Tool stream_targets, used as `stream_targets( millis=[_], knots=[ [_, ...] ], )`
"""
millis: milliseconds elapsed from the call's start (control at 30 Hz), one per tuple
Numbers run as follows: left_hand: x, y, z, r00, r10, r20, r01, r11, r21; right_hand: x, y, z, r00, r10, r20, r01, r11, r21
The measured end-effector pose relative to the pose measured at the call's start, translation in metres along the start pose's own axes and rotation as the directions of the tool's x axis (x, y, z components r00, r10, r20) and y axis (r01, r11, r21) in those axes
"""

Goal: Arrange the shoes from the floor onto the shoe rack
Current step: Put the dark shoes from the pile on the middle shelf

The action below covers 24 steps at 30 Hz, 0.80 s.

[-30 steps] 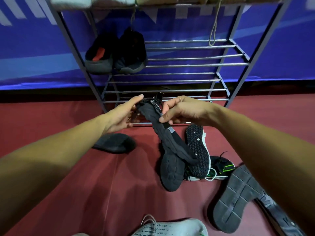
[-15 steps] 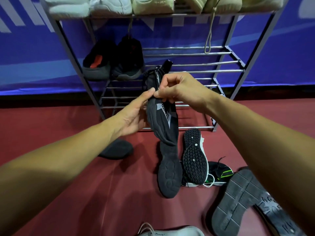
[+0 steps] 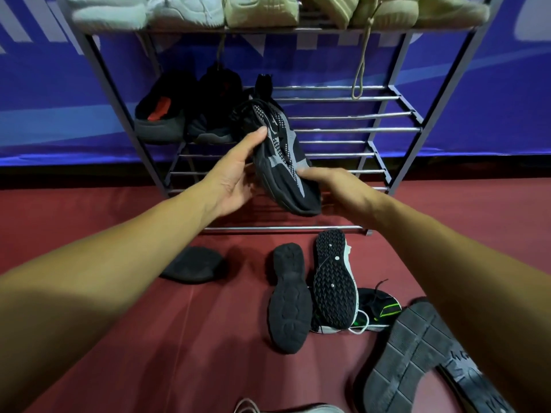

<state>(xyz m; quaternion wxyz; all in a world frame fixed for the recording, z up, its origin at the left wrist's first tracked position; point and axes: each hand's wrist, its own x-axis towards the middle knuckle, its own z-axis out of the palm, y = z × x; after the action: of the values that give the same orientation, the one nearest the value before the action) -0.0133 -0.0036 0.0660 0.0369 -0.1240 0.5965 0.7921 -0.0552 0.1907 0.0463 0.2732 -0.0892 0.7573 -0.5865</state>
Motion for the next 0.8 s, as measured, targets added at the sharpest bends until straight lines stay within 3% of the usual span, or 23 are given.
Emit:
stream_targets(
  millis=[67,167,500,633,800],
  knots=[
    [0.003,0.003,0.005,1.0,0.002,0.003,-0.002,1.0,-0.023,0.0,0.004,-0.001,0.99,-0.01,0.139,-0.012,0.987,0.157],
    [0.008,0.003,0.01,1.0,0.001,0.016,0.0,0.998,-0.056,-0.001,0.001,-0.003,0.988,-0.081,0.129,0.039,0.954,0.297],
    [0.004,-0.018,-0.007,0.995,-0.075,0.068,0.07,0.995,0.073,0.006,-0.013,0.004,0.995,-0.104,0.002,0.093,0.902,0.422],
    [0.003,-0.019,-0.006,0.988,-0.071,0.136,0.076,0.997,-0.027,0.012,-0.017,0.017,0.992,-0.129,-0.013,0.119,0.866,0.485],
    [0.021,-0.008,-0.012,0.999,-0.028,0.042,0.033,0.992,-0.118,0.027,-0.026,0.02,0.987,-0.158,-0.017,0.144,0.843,0.519]
  ],
)
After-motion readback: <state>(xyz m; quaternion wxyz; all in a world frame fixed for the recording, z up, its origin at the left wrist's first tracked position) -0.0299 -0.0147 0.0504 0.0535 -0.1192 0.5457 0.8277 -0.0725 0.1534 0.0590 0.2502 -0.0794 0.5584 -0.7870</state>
